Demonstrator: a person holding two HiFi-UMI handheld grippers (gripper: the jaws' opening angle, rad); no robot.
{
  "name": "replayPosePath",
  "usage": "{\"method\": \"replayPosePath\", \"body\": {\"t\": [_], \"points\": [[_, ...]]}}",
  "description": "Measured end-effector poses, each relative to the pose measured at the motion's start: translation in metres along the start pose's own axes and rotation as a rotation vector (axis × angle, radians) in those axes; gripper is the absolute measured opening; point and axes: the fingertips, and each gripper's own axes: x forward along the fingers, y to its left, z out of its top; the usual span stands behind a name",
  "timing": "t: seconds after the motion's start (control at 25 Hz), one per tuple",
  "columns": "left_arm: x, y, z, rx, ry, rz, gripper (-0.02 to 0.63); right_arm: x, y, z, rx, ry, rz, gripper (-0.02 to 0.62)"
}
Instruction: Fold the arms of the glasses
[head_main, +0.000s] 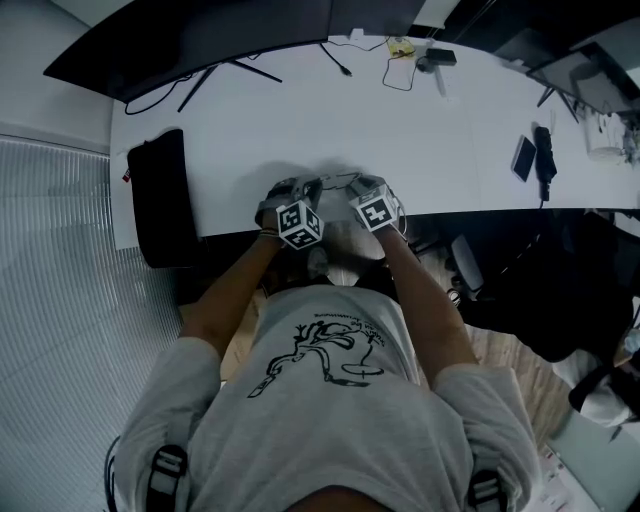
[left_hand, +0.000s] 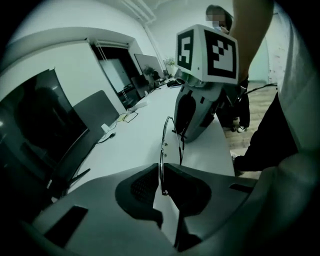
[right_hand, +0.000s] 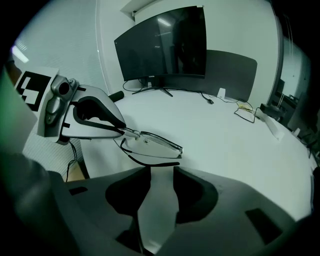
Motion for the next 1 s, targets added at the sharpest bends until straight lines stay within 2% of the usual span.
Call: {"method": "replayPosePath", "body": {"t": [0.24, 0.44, 0.52, 0.72, 0.88, 1.0], "points": [[0.004, -0.013, -0.004, 0.202, 0.055, 0.049, 0.051, -0.005, -0.004, -0.013, 0.025, 0.004, 0.002, 0.16], [0.01, -0.028, -0.011, 0.262, 0.093, 0.027, 0.061, -0.014, -0.007, -0.017, 0.062, -0.014, 0.007, 0.153], [0.009, -0.031, -0.011, 0.259, 0.095, 0.021, 0.074, -0.014, -0.006, -0.021, 0.079, -0.01, 0.025, 0.147], [0.005, -0.034, -0.005, 0.206, 0.085, -0.005, 0.144, -0.027, -0.015, -0.014, 0.05, -0.054, -0.021, 0.13], [-0.004, -0.034, -0.003, 0.107, 0.066, -0.016, 0.172, -0.036, -0.013, -0.013, 0.067, -0.087, -0.017, 0.116], [-0.015, -0.029, 0.002, 0.004, 0.037, -0.006, 0.172, -0.049, -0.015, -0.009, 0.079, -0.125, -0.019, 0.104]]}}
